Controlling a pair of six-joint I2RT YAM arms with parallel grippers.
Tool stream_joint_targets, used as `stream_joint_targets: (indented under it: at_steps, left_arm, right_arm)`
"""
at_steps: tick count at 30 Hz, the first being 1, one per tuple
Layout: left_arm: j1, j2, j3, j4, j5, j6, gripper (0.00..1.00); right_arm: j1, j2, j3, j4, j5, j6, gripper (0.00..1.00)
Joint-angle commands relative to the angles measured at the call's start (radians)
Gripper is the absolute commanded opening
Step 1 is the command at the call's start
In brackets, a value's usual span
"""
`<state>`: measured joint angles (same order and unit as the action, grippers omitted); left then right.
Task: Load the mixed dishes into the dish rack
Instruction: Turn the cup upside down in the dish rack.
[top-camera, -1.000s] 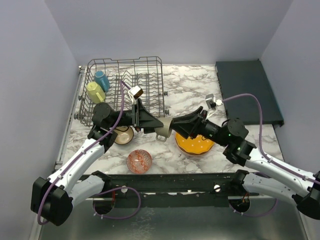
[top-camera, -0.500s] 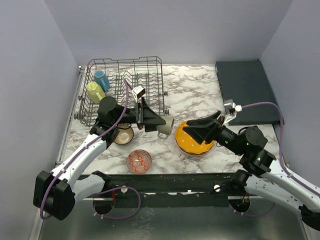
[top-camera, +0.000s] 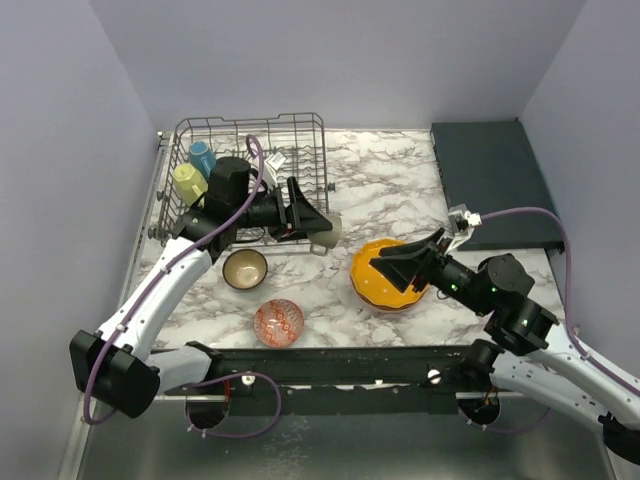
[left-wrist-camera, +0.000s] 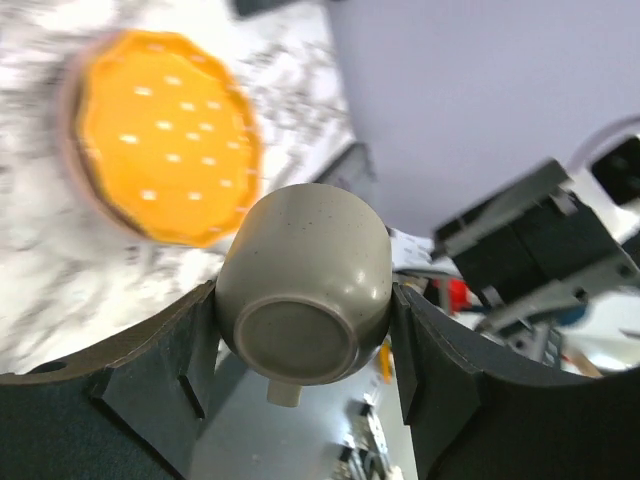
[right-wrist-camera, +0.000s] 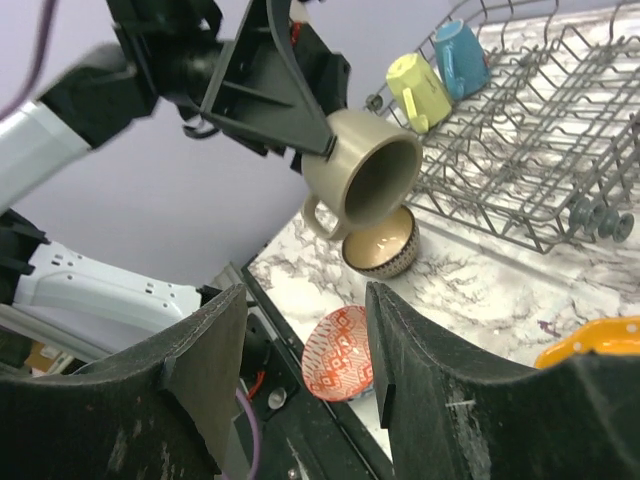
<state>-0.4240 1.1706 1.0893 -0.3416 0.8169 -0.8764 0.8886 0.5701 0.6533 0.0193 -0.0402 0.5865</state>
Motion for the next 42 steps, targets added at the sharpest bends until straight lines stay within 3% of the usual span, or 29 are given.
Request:
stream_joint_targets:
  at_steps: [1, 10, 15, 31, 42]
  left_arm:
    - [0.017, 0.040, 0.169, -0.357, -0.306, 0.284, 0.00]
    - [0.023, 0.126, 0.373, -0.589, -0.763, 0.425, 0.00]
    - [0.056, 0.166, 0.414, -0.630, -0.915, 0.471, 0.00]
    - [0.322, 0.243, 0.331, -0.573, -1.035, 0.464, 0.00]
    - [0.479, 0.371, 0.369, -0.506, -0.977, 0.462, 0.00]
  right_arm:
    - [0.004, 0.016, 0.016, -0.071, 0.020, -0.012, 0.57]
    - [0.005, 0.014, 0.023, -0.123, 0.022, -0.027, 0.57]
    - [0.004, 0.015, 0.035, -0.148, 0.033, -0.050, 0.57]
    - [0.004, 0.068, 0.066, -0.176, 0.001, -0.088, 0.58]
    - [0.004, 0.037, 0.066, -0.207, 0.016, -0.113, 0.58]
